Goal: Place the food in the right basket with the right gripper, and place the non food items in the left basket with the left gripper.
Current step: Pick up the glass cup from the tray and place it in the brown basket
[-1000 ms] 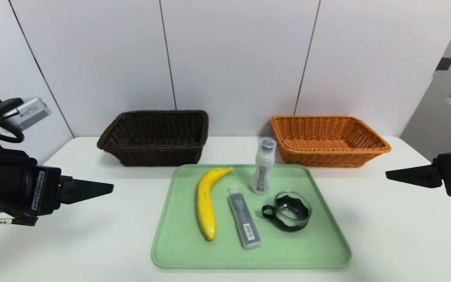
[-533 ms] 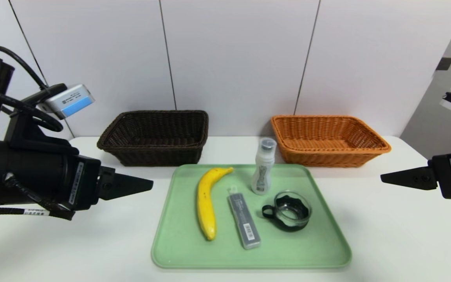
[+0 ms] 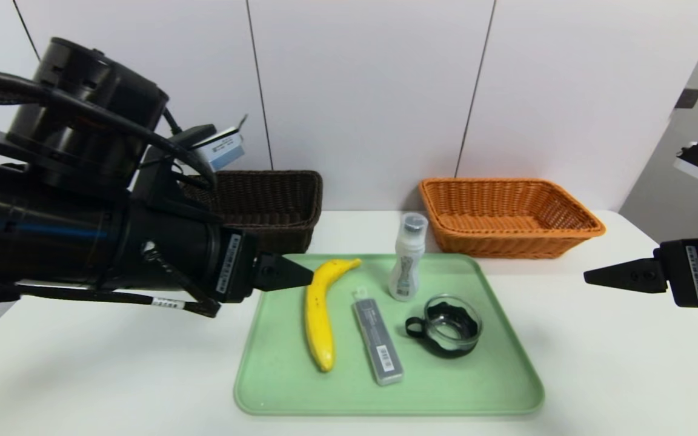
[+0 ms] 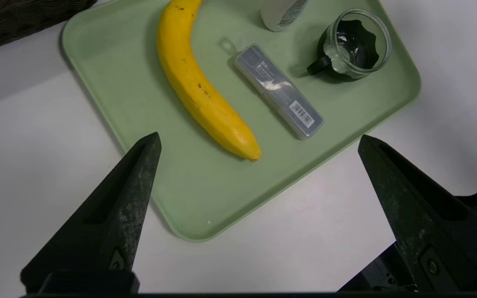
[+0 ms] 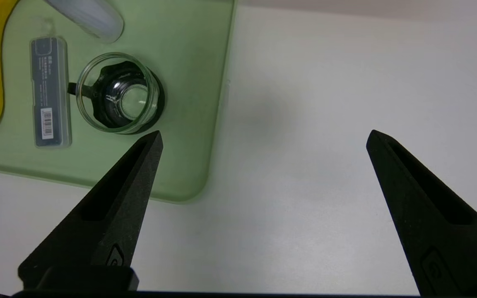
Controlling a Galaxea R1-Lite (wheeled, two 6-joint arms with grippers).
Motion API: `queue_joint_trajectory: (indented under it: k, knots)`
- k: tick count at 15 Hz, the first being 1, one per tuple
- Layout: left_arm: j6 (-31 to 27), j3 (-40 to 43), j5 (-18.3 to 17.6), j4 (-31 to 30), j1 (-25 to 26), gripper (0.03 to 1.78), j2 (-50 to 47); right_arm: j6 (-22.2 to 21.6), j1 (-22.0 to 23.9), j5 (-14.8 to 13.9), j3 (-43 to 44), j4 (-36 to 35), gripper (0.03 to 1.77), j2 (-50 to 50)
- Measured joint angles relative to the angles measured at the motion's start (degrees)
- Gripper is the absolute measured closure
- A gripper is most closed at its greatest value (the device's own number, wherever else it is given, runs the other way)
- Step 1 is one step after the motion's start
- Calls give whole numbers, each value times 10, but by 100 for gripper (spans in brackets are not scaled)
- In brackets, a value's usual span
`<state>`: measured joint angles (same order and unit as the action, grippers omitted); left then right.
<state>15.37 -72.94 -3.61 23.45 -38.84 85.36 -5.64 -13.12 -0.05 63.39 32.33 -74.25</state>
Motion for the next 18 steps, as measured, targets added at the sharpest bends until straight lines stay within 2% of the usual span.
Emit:
queue_joint_trajectory:
  k: [4, 9, 13, 18]
  knots:
    - [93, -45, 59, 0, -73, 12, 60, -1, 0, 0, -4, 0, 10, 0]
    - [188, -99, 64, 0, -117, 12, 118, -12, -2, 0, -15, -2, 10, 2]
    - [204, -122, 73, -1, -140, 12, 160, -13, -6, 0, -23, -3, 10, 4]
    - [203, -160, 157, 1, -179, 12, 220, -22, -7, -1, -34, -3, 10, 12]
